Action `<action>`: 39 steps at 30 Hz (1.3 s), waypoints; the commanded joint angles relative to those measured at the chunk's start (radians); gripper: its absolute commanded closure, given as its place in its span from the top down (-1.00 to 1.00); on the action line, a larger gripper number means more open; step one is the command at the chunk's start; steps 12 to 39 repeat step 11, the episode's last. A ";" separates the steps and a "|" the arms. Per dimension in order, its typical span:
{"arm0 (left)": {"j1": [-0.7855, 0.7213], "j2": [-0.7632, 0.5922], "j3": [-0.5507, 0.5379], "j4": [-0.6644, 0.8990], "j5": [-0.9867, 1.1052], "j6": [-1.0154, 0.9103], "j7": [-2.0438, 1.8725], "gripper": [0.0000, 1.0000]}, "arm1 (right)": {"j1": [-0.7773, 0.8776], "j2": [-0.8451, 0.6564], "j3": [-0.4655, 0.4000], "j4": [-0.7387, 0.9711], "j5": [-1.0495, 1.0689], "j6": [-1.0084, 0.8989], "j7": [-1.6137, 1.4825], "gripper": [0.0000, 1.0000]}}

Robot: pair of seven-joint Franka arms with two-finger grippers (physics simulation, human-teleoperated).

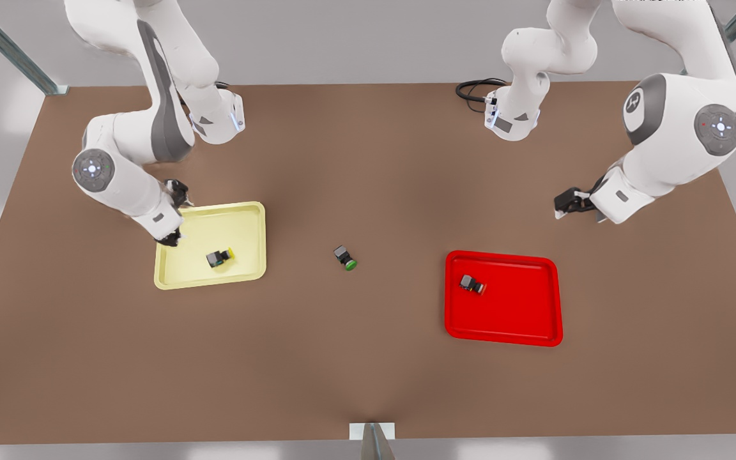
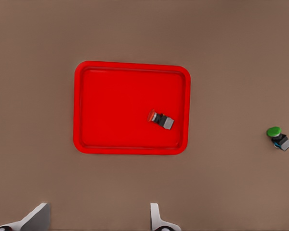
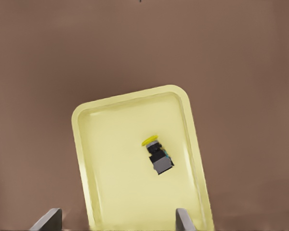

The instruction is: Place the switches on the corresponding trays according to their colors

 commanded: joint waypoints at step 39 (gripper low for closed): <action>-0.001 -0.015 -0.036 0.006 0.022 -0.023 -0.015 1.00 | 0.656 -0.244 -0.722 0.063 -0.064 -0.031 1.053 1.00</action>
